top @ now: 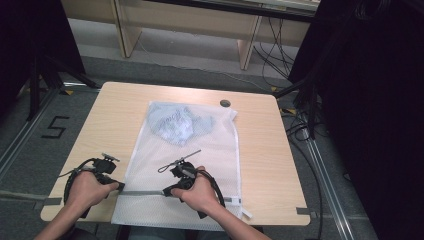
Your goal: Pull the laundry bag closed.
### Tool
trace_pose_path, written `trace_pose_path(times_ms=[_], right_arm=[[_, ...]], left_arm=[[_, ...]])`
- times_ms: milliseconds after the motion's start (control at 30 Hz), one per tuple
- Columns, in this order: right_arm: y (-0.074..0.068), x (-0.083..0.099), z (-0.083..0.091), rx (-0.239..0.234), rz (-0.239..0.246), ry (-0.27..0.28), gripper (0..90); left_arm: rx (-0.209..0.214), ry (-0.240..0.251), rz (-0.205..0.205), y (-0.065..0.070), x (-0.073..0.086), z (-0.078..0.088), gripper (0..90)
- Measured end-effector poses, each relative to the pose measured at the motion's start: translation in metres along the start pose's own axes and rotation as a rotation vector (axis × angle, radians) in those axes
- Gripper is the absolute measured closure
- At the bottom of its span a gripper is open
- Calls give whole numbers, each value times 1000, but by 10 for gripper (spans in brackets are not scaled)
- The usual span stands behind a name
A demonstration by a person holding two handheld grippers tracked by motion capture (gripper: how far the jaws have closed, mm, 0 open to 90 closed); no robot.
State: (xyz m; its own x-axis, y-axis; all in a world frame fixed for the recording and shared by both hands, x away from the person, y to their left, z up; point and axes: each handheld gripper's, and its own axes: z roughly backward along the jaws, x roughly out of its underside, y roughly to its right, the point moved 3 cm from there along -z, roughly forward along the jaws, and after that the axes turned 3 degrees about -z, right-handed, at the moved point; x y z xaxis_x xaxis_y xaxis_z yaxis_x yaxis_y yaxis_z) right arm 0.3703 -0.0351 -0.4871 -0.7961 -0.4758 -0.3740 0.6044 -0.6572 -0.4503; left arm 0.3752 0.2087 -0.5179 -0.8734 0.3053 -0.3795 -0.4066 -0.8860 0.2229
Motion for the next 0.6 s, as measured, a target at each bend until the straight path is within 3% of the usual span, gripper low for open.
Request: trace_pose_path(times_ms=[33,67,200,300,333,600], right_arm=[[0,0,0,1,-5,2,871],[2,0,0,-10,22,13,871],[2,2,1,14,-8,5,871],[2,3,3,1,-31,1,871],[3,3,3,-5,-1,15,871],[7,5,6,13,2,14,870]], left_arm=[[-1,1,1,0,0,0,900],[-1,1,2,0,0,0,900],[-1,1,2,0,0,0,899],[-1,1,2,1,0,0,900],[-1,2,3,1,0,0,900],[3,-8,-8,0,0,1,900]])
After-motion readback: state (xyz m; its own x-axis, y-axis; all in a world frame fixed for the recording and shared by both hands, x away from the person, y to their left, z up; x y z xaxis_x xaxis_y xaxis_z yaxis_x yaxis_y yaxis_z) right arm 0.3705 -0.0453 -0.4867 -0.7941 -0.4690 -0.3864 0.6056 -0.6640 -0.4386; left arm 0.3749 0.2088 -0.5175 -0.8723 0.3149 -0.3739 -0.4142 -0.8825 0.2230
